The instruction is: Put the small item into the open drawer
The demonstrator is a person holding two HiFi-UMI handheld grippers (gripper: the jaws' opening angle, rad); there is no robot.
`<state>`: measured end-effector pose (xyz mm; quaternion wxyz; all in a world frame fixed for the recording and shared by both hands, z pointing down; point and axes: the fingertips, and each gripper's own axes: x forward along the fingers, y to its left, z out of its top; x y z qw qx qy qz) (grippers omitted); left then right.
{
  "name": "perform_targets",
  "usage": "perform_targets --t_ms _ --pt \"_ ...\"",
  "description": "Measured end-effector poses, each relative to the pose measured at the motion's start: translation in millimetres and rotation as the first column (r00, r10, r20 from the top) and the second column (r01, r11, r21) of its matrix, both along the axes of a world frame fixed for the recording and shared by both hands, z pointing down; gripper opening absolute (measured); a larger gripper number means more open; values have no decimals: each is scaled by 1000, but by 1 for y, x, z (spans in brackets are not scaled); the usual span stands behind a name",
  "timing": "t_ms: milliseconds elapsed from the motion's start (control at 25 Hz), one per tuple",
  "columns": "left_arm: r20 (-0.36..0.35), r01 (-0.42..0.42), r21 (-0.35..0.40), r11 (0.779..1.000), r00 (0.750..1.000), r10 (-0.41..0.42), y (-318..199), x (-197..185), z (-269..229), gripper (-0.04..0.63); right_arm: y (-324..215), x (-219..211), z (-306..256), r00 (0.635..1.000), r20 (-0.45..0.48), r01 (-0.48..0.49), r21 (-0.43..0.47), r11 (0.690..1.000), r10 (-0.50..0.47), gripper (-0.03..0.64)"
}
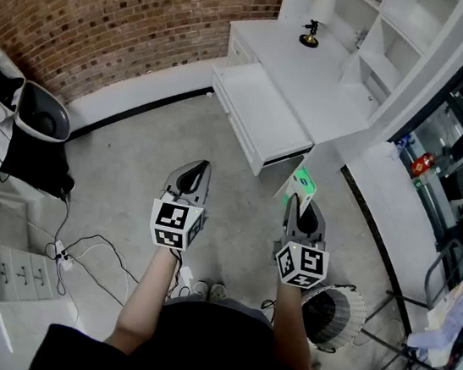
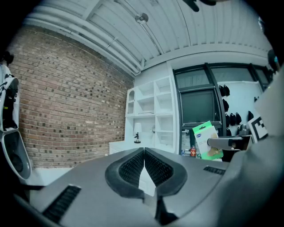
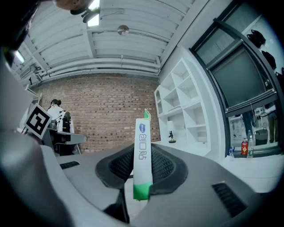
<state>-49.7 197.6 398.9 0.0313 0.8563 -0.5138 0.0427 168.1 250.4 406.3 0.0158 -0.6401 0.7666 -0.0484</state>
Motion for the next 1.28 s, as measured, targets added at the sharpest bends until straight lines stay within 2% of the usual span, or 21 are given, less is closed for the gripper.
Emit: perform_targets --t_ms 480,640,960,1280 --pt "-1 3 -11 1000 1000 -3 4 -5 2 23 3 -4 1 1000 13 2 -6 1000 -2 77" --pt "-17 2 -22 1000 1000 -3 4 -11 6 23 4 -10 0 998 62 16 2 1000 -16 83" --pt "-42 -13 -58 998 999 11 6 -17 20 23 3 -20 7 998 64 23 -18 1000 -22 87" --pt "-40 -11 -88 996 999 8 8 -38 34 23 2 -39 15 997 70 14 -40 999 -11 87"
